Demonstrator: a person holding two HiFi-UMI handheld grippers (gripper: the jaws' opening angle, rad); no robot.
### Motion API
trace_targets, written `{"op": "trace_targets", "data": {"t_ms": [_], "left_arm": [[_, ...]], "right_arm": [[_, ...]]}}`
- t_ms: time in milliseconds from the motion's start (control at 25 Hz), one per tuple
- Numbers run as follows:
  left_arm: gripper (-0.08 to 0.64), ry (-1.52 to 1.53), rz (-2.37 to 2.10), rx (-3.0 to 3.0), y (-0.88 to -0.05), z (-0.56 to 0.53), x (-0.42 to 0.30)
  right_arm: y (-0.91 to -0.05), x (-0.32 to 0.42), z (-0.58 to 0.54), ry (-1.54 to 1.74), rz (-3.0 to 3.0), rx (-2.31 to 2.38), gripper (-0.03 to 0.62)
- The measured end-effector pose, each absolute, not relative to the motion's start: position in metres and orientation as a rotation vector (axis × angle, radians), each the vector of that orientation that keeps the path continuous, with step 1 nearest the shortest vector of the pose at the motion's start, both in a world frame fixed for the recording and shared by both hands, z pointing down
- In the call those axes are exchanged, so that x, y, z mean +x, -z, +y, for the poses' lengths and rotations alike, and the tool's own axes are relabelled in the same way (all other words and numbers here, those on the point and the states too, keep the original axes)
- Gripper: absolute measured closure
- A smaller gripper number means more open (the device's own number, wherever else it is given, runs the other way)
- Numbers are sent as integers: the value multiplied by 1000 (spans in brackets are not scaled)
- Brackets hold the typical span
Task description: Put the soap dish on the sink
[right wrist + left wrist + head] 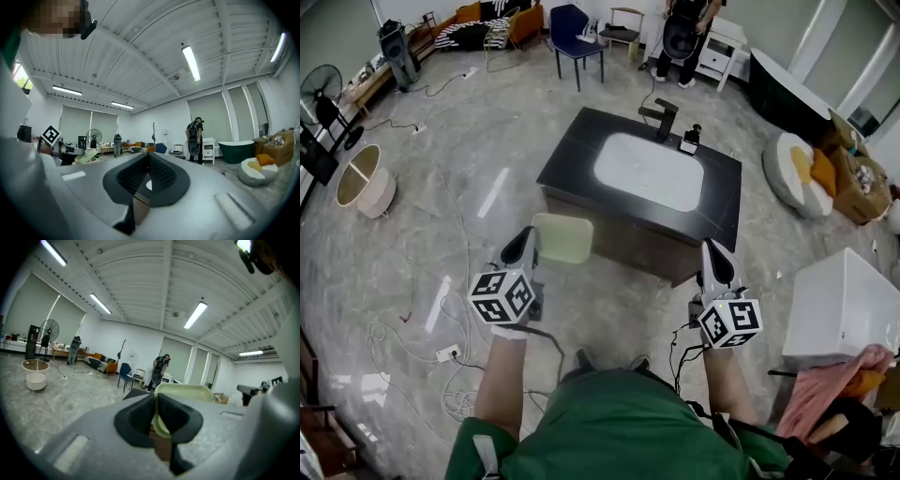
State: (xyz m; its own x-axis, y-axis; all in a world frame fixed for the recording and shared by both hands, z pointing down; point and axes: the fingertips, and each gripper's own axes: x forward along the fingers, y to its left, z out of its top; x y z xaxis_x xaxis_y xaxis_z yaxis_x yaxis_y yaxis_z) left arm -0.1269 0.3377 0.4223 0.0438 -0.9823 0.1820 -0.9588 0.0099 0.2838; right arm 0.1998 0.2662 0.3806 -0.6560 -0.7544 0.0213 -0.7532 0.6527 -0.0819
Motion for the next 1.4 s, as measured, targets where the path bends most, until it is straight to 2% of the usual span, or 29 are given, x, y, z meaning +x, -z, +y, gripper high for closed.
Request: {"op": "trace_targets", "data": {"t_ms": [280, 640, 1400], "left_arm": [[541, 126, -1941, 2010, -431, 352, -181], [541, 111, -1843, 2041, -451, 331, -174], [542, 61, -1921, 1963, -447, 192, -178]], "right_arm": [[-382, 140, 281, 110, 2863, -1310, 594], [-398, 136, 272, 150, 2864, -1381, 594], [-406, 109, 105, 227, 2907, -1203, 594]]}}
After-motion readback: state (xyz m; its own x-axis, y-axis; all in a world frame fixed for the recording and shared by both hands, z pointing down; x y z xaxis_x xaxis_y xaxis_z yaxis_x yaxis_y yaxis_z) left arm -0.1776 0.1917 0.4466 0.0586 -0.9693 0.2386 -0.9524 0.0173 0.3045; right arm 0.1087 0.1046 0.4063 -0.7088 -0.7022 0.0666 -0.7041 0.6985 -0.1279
